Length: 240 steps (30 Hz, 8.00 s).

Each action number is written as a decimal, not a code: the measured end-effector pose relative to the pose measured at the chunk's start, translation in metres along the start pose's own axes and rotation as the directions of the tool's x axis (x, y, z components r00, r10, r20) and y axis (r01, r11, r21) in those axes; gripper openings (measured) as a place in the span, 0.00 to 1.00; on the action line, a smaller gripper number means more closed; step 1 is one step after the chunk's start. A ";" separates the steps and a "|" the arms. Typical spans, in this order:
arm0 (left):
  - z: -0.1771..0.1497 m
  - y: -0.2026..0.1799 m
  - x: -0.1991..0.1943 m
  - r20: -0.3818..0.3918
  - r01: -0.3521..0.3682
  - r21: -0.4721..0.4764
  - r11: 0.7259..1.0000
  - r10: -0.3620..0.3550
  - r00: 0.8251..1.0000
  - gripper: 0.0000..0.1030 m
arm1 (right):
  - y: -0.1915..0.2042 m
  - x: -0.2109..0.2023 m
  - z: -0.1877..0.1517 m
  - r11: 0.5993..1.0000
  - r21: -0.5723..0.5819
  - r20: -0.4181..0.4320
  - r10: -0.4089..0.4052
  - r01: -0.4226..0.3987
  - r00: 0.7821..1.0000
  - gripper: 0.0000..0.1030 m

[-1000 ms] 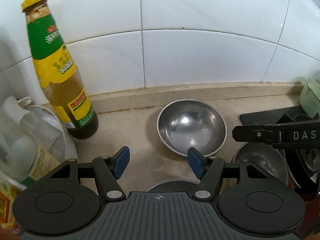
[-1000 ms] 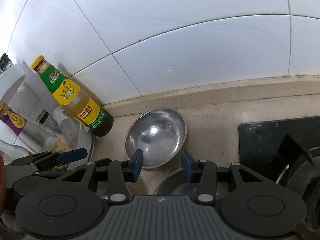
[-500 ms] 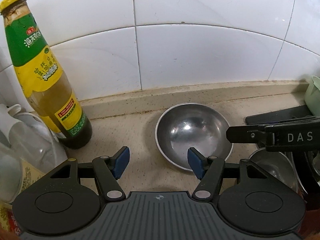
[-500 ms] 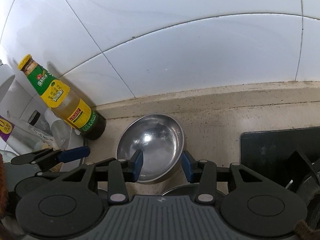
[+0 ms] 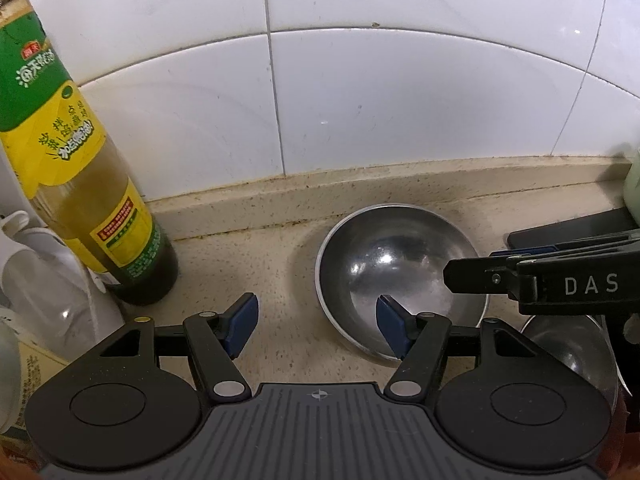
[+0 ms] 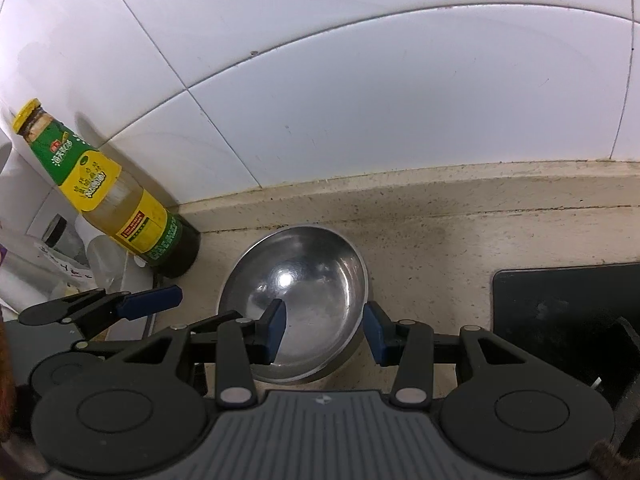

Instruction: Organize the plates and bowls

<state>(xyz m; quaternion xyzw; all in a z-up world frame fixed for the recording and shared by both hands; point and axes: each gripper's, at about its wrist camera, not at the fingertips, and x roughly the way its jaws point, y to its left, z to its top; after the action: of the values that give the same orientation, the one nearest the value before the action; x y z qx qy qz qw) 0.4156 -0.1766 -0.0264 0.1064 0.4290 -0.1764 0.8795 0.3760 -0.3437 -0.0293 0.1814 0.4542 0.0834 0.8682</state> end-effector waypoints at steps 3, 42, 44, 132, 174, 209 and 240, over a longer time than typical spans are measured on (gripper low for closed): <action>0.001 -0.001 0.001 -0.004 -0.001 0.000 1.000 0.001 1.000 0.71 | -0.002 0.002 0.001 1.000 0.001 -0.005 -0.003 0.003 1.000 0.39; -0.002 -0.015 0.044 -0.083 -0.012 0.093 0.996 0.020 0.996 0.75 | -0.005 0.050 0.005 1.000 -0.019 -0.138 -0.004 0.001 0.990 0.40; -0.002 -0.015 0.045 -0.082 -0.007 0.091 0.996 0.014 0.996 0.74 | -0.005 0.050 0.005 1.000 -0.017 -0.137 0.000 -0.002 0.991 0.40; -0.104 -0.002 -0.090 -0.079 -0.075 0.091 0.993 0.082 0.993 0.72 | 0.080 -0.055 -0.075 0.980 -0.198 -0.091 -0.043 0.024 0.995 0.46; -0.096 -0.103 -0.100 -0.146 0.094 0.156 0.983 -0.071 0.987 0.74 | 0.017 -0.080 -0.063 0.962 -0.250 -0.102 -0.139 0.110 0.985 0.48; -0.052 -0.120 -0.042 -0.141 0.097 -0.021 0.995 -0.099 0.985 0.57 | -0.044 -0.054 -0.055 0.988 -0.151 -0.198 -0.013 -0.017 0.980 0.40; -0.036 -0.107 -0.097 0.034 0.044 0.063 0.997 -0.046 0.998 0.58 | -0.012 -0.096 -0.047 0.988 -0.151 -0.081 -0.003 -0.009 0.997 0.32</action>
<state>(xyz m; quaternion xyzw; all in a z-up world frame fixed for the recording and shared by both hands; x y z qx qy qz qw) 0.2914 -0.2413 0.0244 0.1207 0.4099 -0.2112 0.8791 0.2827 -0.3733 0.0142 0.1121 0.4811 0.1264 0.8603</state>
